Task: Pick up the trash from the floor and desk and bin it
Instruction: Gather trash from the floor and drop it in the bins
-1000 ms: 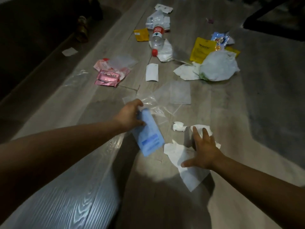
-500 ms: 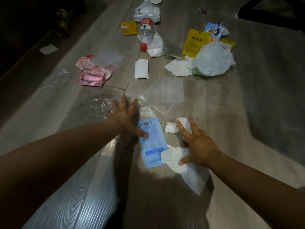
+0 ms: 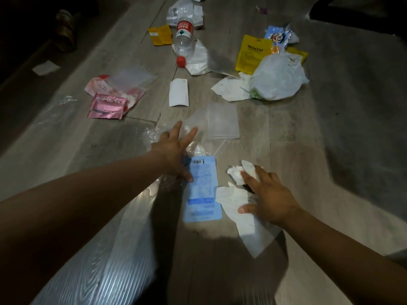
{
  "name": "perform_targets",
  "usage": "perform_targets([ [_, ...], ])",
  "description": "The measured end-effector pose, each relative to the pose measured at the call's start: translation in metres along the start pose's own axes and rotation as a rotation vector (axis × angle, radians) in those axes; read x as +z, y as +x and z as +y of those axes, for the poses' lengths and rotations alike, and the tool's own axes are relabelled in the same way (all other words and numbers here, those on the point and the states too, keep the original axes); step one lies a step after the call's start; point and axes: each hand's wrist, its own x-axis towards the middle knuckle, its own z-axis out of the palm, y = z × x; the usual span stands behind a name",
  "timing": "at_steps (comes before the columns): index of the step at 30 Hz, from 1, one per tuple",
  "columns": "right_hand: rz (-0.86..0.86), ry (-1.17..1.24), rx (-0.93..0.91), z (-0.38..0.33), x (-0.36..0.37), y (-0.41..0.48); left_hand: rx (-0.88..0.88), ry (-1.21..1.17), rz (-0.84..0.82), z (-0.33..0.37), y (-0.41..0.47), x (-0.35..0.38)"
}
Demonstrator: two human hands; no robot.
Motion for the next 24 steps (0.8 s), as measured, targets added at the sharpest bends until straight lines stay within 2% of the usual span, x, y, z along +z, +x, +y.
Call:
perform_targets([
  [6, 0.003, -0.005, 0.033, 0.003, 0.005, -0.002, 0.035, 0.236, -0.138, 0.027, 0.027, -0.027],
  [10, 0.005, 0.006, 0.054, 0.002, 0.007, -0.001, 0.039, 0.396, -0.168, 0.033, 0.039, -0.028],
  [18, 0.028, 0.032, 0.044, 0.006, 0.01, 0.001, 0.097, 0.512, -0.211, 0.034, 0.044, -0.031],
  [24, 0.011, 0.013, 0.063, 0.004, 0.01, 0.001, 0.067, 0.424, -0.202, 0.033, 0.034, -0.029],
])
